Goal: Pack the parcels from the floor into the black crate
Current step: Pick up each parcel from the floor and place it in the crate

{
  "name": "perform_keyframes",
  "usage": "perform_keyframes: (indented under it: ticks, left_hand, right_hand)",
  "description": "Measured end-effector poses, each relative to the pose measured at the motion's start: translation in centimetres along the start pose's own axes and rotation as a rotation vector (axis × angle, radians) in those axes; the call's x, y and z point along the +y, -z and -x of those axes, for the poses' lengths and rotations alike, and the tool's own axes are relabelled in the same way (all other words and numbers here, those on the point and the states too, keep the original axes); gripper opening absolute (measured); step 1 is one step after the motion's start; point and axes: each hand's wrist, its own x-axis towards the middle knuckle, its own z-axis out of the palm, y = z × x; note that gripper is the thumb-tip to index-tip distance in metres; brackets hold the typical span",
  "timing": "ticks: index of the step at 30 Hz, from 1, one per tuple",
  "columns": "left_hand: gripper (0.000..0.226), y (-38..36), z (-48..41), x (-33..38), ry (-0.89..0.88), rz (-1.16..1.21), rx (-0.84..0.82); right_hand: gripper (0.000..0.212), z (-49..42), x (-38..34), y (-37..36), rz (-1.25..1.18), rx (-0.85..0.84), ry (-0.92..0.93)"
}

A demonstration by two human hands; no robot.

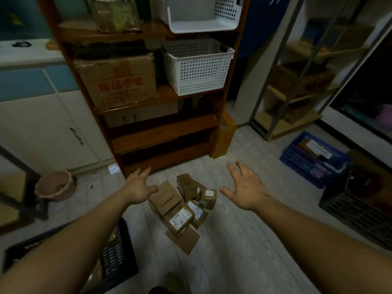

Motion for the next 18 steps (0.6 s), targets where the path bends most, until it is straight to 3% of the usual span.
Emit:
perform_keyframes:
  ticks: [8, 12, 18]
  left_hand:
    - [0.089, -3.1, -3.9, -2.1, 0.147, 0.002, -0.064]
    - [0.091, -3.3, -4.7, -2.9, 0.226, -0.037, -0.092]
    - [0.085, -6.1, -8.0, 3.4, 0.294, 0.043, -0.064]
  right_hand:
    - [0.084, -7.3, 1.9, -2.6, 0.049, -0.215, 0.014]
    - [0.083, -11.7, 3.1, -3.1, 0.053, -0.287, 0.134]
    - [0.083, -19.0, 6.4, -4.6, -0.035, -0.343, 0.316]
